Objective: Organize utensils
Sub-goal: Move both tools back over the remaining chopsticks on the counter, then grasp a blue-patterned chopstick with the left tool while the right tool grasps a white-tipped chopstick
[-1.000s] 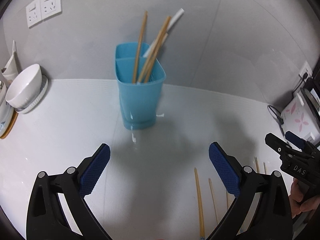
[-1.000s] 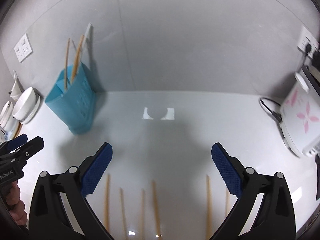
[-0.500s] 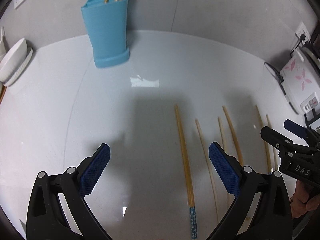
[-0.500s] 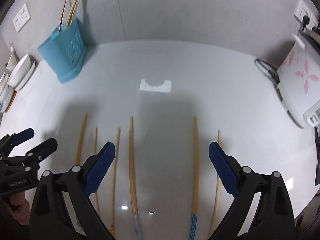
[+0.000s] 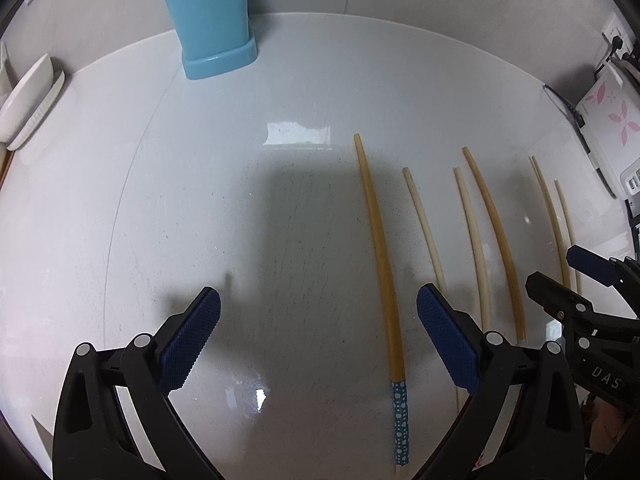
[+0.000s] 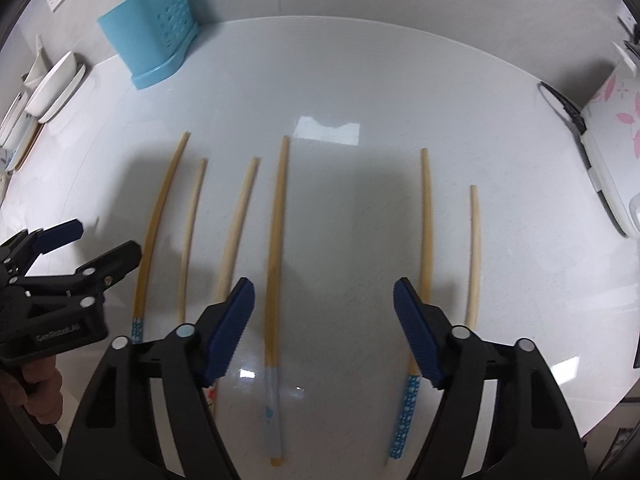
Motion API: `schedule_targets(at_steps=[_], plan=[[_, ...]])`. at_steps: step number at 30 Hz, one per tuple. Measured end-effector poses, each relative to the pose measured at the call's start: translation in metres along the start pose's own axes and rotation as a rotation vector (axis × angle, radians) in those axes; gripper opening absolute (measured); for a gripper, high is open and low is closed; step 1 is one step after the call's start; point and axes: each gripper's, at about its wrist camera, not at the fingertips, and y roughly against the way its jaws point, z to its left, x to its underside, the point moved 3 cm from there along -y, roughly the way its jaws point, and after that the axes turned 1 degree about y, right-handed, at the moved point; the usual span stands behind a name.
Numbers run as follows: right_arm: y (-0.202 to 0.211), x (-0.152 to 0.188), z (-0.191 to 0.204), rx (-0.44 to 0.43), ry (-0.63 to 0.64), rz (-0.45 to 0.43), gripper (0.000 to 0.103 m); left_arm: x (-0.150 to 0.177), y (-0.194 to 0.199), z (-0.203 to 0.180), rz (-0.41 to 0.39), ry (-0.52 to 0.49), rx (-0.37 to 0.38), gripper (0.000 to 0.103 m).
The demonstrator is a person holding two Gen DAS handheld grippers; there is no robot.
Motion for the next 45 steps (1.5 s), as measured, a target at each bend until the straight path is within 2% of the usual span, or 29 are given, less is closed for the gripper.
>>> schedule_targets(at_steps=[3,8,10,14,18,20,23,25,26,27,32,44,45], plan=[[-0.003,0.004,0.002,-0.011,0.009,0.029,0.056,-0.004,-0.002,0.000,0.009,0.002,-0.008,0.096],[-0.007,0.006,0.006,-0.023,0.009,0.070,0.040,-0.004,-0.005,0.000,0.041,0.011,-0.034,0.090],[-0.008,0.006,0.007,-0.022,0.016,0.079,0.037,-0.004,-0.007,0.000,0.060,0.021,-0.041,0.088],[-0.008,0.005,0.010,-0.020,0.024,0.089,0.033,-0.004,-0.010,-0.002,0.084,0.013,-0.043,0.082],[-0.009,0.003,0.012,-0.020,0.025,0.103,0.026,-0.007,-0.010,-0.003,0.102,0.003,-0.071,0.069],[-0.010,0.003,0.013,-0.025,0.011,0.120,0.024,-0.008,-0.007,-0.003,0.110,-0.001,-0.072,0.057],[-0.012,0.000,0.014,-0.035,-0.011,0.132,0.020,-0.011,-0.005,-0.005,0.128,-0.007,-0.069,0.029],[-0.013,0.000,0.016,-0.030,-0.005,0.137,0.015,-0.013,-0.004,-0.005,0.137,-0.007,-0.070,0.017],[-0.014,-0.001,0.016,-0.029,-0.005,0.140,0.008,-0.014,-0.004,-0.005,0.138,-0.005,-0.072,0.010],[-0.014,0.000,0.016,-0.031,-0.009,0.142,0.005,-0.014,-0.004,-0.005,0.140,-0.004,-0.069,0.007],[-0.013,-0.003,0.019,-0.025,-0.027,0.129,0.000,-0.015,-0.003,0.000,0.137,-0.001,-0.057,0.006],[-0.013,-0.011,0.012,-0.025,-0.034,0.134,0.000,-0.011,0.006,0.008,0.116,0.014,-0.042,0.006],[-0.013,-0.011,0.012,-0.022,-0.036,0.135,0.003,-0.011,0.007,0.009,0.116,0.014,-0.042,0.006]])
